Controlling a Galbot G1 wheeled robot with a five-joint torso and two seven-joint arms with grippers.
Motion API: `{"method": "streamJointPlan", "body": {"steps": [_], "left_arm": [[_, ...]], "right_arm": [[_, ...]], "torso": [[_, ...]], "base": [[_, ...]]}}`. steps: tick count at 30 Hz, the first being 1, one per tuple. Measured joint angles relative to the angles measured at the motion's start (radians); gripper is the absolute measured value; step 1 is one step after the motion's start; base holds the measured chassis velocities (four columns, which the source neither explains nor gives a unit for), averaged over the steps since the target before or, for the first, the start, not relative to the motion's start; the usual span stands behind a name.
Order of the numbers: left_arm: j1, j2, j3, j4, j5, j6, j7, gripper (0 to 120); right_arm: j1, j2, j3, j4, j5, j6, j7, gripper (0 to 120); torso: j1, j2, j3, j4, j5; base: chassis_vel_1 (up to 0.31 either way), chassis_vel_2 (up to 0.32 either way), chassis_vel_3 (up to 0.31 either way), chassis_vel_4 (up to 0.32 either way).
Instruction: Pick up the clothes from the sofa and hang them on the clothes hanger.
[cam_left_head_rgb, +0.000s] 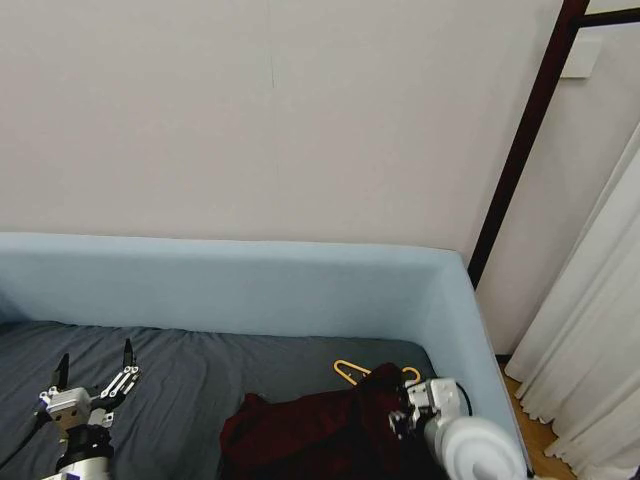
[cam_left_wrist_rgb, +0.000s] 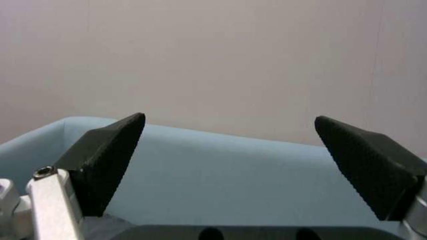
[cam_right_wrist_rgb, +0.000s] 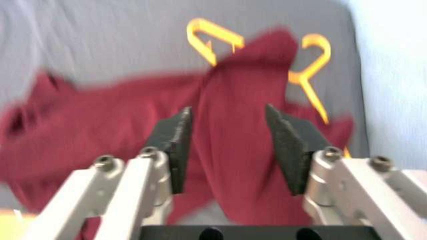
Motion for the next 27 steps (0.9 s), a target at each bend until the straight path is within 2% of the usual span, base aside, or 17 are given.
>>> {"method": "streamJointPlan", "body": {"steps": [1,4,5,6,10,11,14,15,16,20,27], "left_arm": [[0.0,0.0,0.0,0.0,0.0,0.0,0.0,100],[0.009,-0.012,0.0,-0.011,0.015,0.009,0.0,100],[0.015,-0.016,0.0,-0.015,0.021,0.01,-0.001,100],[0.015,-0.016,0.0,-0.015,0.021,0.01,-0.001,100],[0.05,-0.025,-0.013,-0.028,0.035,0.011,-0.001,100],[0.05,-0.025,-0.013,-0.028,0.035,0.011,-0.001,100],[0.063,-0.027,-0.031,-0.036,0.036,0.011,-0.006,100],[0.069,-0.03,-0.038,-0.04,0.035,0.011,-0.008,100],[0.069,-0.03,-0.038,-0.04,0.035,0.011,-0.008,100],[0.078,-0.039,-0.05,-0.047,0.035,0.011,-0.01,100],[0.078,-0.044,-0.053,-0.049,0.037,0.01,-0.01,100]], "right_arm": [[0.0,0.0,0.0,0.0,0.0,0.0,0.0,50],[0.066,0.069,0.002,-0.16,-0.056,0.026,-0.109,66],[0.081,0.103,0.002,-0.232,-0.089,0.03,-0.15,69],[0.081,0.103,0.002,-0.232,-0.089,0.03,-0.15,69],[0.112,0.24,0.055,-0.487,-0.171,0.027,-0.287,88],[0.112,0.24,0.055,-0.487,-0.171,0.027,-0.287,88],[0.144,0.309,0.093,-0.621,-0.205,0.047,-0.328,98],[0.166,0.343,0.118,-0.692,-0.227,0.061,-0.338,100],[0.166,0.343,0.118,-0.692,-0.227,0.061,-0.338,100],[0.211,0.41,0.163,-0.841,-0.279,0.066,-0.347,100],[0.241,0.446,0.172,-1.023,-0.443,0.093,-0.464,100]], "torso": [[0.0,0.0,0.0,0.0,0.0],[0.0,0.0,0.0,-0.0002,0.0002],[0.0,0.0,0.0,-0.0001,0.0],[0.0,0.0,0.0,-0.0001,0.0],[0.0,0.0,0.0,-0.0001,0.0004],[0.0,0.0,0.0,-0.0001,0.0004],[0.0,0.0,0.0,-0.0001,0.0004],[0.0,0.0,0.0,-0.0001,0.0002],[0.0,0.0,0.0,-0.0001,0.0002],[0.0,0.0,0.0,-0.0002,0.0002],[0.0,0.0,0.0,-0.0001,0.0003]], "base": [[0.0,0.0,0.0,0.0],[0.0,0.0,0.0,0.0],[0.0,0.0,0.0,0.0],[0.0,0.0,0.0,0.0],[0.0,0.0,0.0,0.0],[0.0,0.0,0.0,0.0],[0.0,0.0,0.0,0.0],[0.0,0.0,0.0,0.0],[0.0,0.0,0.0,0.0],[0.0,0.0,0.0,0.0],[0.0,0.0,0.0,0.0]]}}
